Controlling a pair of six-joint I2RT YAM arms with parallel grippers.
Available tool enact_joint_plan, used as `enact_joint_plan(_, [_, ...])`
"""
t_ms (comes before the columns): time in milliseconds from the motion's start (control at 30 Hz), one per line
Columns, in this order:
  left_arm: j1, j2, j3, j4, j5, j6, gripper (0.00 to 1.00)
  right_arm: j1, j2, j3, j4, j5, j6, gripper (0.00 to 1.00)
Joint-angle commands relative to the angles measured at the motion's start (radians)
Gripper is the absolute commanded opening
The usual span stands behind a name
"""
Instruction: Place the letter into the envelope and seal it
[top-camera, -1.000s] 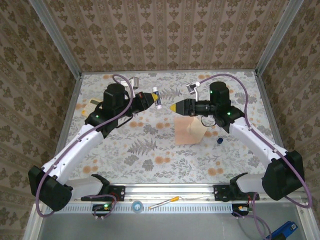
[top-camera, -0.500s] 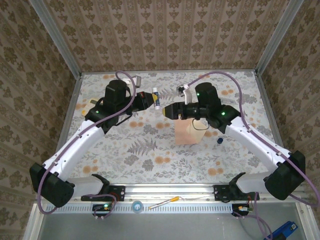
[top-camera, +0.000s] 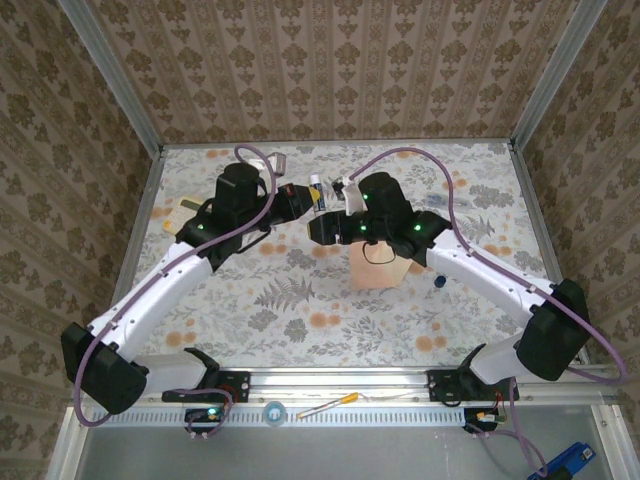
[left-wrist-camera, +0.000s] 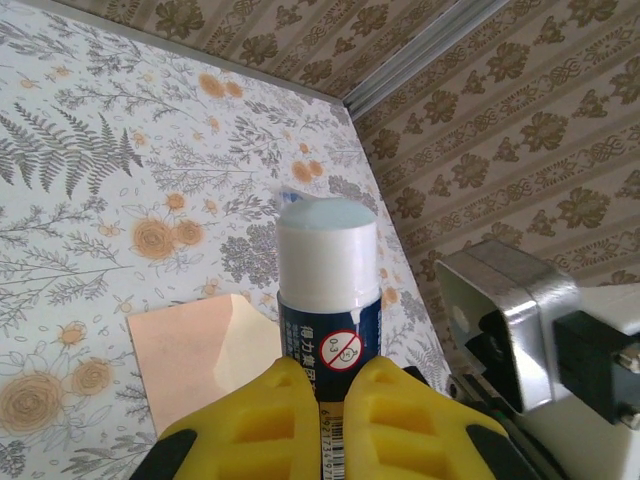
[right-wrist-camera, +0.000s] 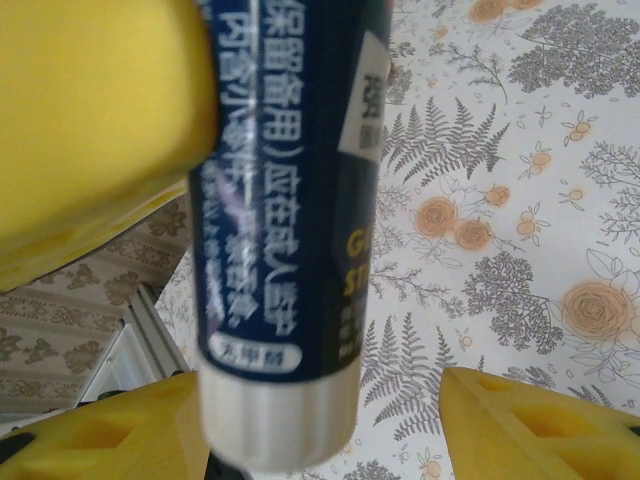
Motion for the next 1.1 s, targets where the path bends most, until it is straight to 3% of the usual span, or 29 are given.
enact_joint_plan(0, [-0.008,-0.013,-0.013,0.045,-0.003,-0.026,0.08,0.005,0.013,0.033,0.046,0.033,0.005,0.6])
enact_joint_plan(167, [-0.009,-0.018,-0.021,0.052,0.001,-0.033,0.09,0.004,0.015,0.029,0.076,0.029,0.01,0.56])
enact_joint_plan(367, [-0.009,-0.018,-0.029,0.074,0.009,-0.05,0.08,0.002,0.018,0.023,0.101,0.009,0.02,0.4])
enact_joint_plan(533, [-0.009,-0.027,-0.027,0.082,0.013,-0.056,0.08,-0.013,0.008,-0.004,0.144,-0.018,0.05,0.33])
enact_joint_plan(767, [-0.007,-0.032,-0.028,0.098,0.025,-0.066,0.08,-0.049,-0.015,-0.056,0.228,-0.09,0.103,0.28])
enact_joint_plan(1067, [-0.007,-0.04,-0.04,0.12,0.046,-0.082,0.09,-0.136,-0.031,-0.154,0.467,-0.284,0.248,0.25])
